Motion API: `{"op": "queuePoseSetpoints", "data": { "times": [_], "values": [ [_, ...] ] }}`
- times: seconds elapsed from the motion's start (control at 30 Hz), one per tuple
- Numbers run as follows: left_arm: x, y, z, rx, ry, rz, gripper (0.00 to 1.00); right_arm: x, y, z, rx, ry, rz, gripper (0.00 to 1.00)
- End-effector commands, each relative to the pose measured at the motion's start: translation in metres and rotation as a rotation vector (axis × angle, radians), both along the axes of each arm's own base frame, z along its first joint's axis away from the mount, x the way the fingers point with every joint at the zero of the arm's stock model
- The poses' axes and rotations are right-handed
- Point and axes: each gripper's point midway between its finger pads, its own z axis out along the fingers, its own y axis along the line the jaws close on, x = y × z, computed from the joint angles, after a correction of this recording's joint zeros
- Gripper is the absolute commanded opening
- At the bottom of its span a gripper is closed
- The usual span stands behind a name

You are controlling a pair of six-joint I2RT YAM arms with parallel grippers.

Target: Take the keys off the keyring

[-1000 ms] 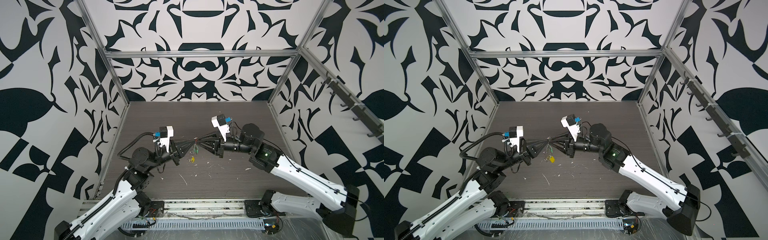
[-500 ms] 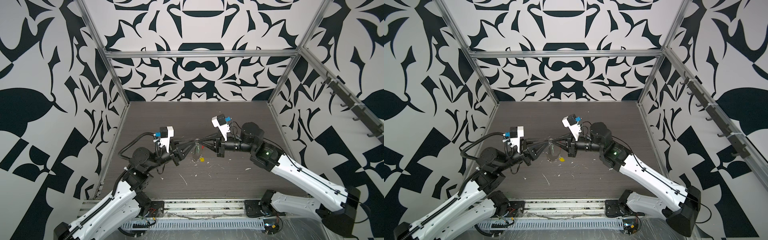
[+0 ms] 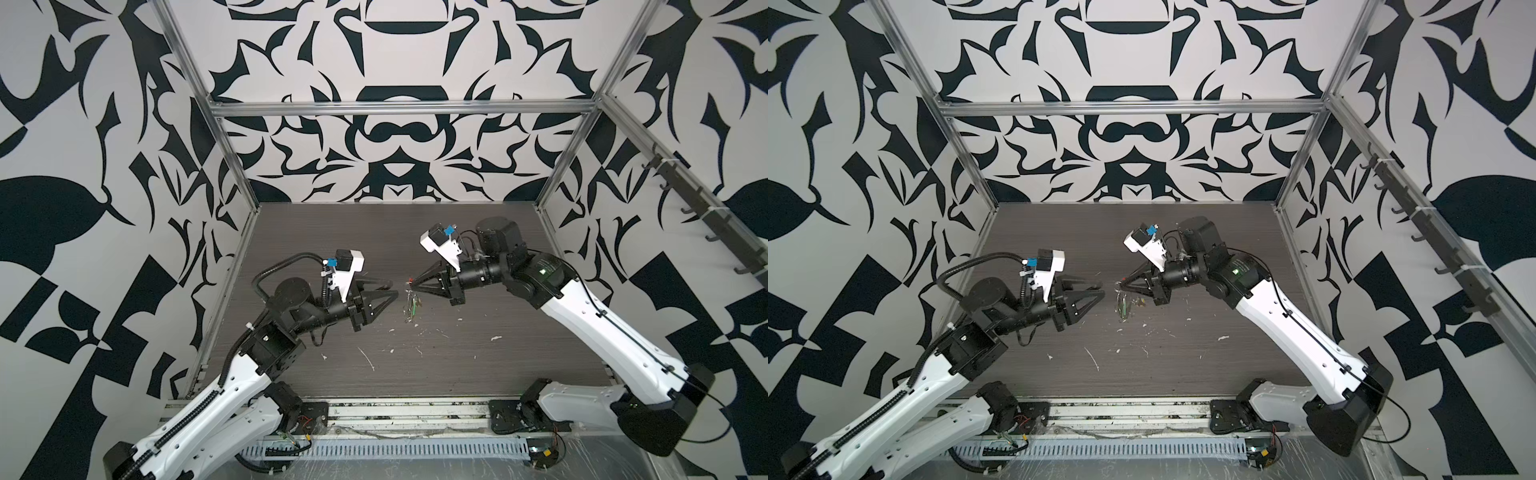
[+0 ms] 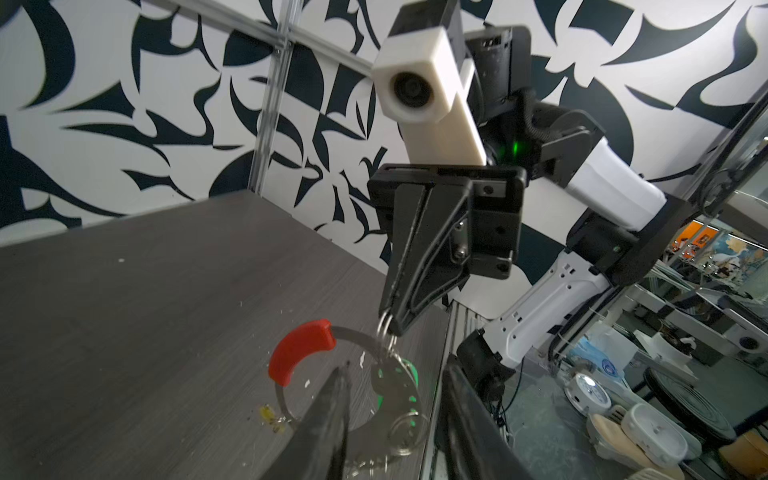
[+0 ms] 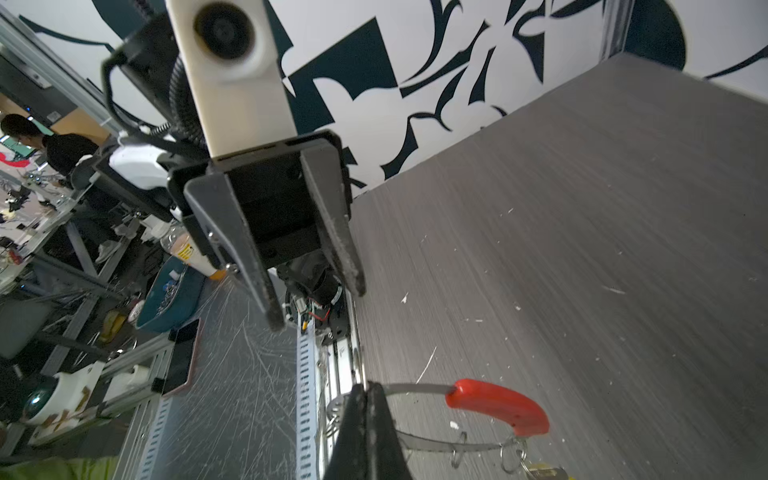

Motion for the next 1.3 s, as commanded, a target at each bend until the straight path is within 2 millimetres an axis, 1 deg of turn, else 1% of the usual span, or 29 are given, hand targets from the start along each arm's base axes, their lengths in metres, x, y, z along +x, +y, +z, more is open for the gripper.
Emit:
{"op": "queuePoseSetpoints", "data": {
  "times": [0.0,0.07,0.27,0.4,0.53,0.63,0.77,0.87,1.07,1.13,1.17,1.2,1.27],
  "values": [
    [-0.008,-0.005,0.003,0.025,0.012,-0.060,0.33,-0.016,-0.005,0.011,0.001,-0.045,0.072,0.00],
    [-0.008,-0.008,0.002,0.030,0.019,-0.078,0.30,-0.016,-0.004,0.012,-0.001,-0.046,0.070,0.00],
    [-0.008,-0.014,0.000,0.029,0.040,-0.111,0.32,-0.014,-0.001,0.011,0.001,-0.042,0.062,0.00],
    [-0.009,-0.018,0.000,0.031,0.061,-0.140,0.22,-0.012,0.001,0.013,0.008,-0.042,0.053,0.00],
    [-0.008,-0.020,0.000,0.025,0.067,-0.146,0.22,-0.014,0.004,0.013,0.006,-0.044,0.062,0.00],
    [-0.010,-0.021,0.001,0.018,0.067,-0.164,0.18,-0.013,0.005,0.012,0.004,-0.047,0.055,0.00],
    [-0.011,-0.022,0.003,0.009,0.068,-0.178,0.19,-0.009,0.007,0.012,0.000,-0.048,0.044,0.00],
    [-0.013,-0.023,0.003,0.011,0.071,-0.192,0.14,-0.008,0.008,0.013,0.006,-0.051,0.038,0.00],
    [-0.012,-0.024,0.001,0.012,0.076,-0.192,0.12,-0.004,0.011,0.015,0.019,-0.048,0.025,0.00],
    [-0.013,-0.024,0.001,0.011,0.074,-0.197,0.09,-0.003,0.013,0.016,0.027,-0.046,0.023,0.00],
    [-0.013,-0.025,0.001,0.009,0.073,-0.198,0.06,-0.003,0.014,0.016,0.028,-0.046,0.021,0.00],
    [-0.012,-0.025,0.001,0.008,0.072,-0.197,0.01,-0.002,0.014,0.017,0.031,-0.047,0.018,0.00],
    [-0.011,-0.024,0.002,0.002,0.065,-0.185,0.00,-0.001,0.015,0.018,0.039,-0.048,0.006,0.00]
  ]
}}
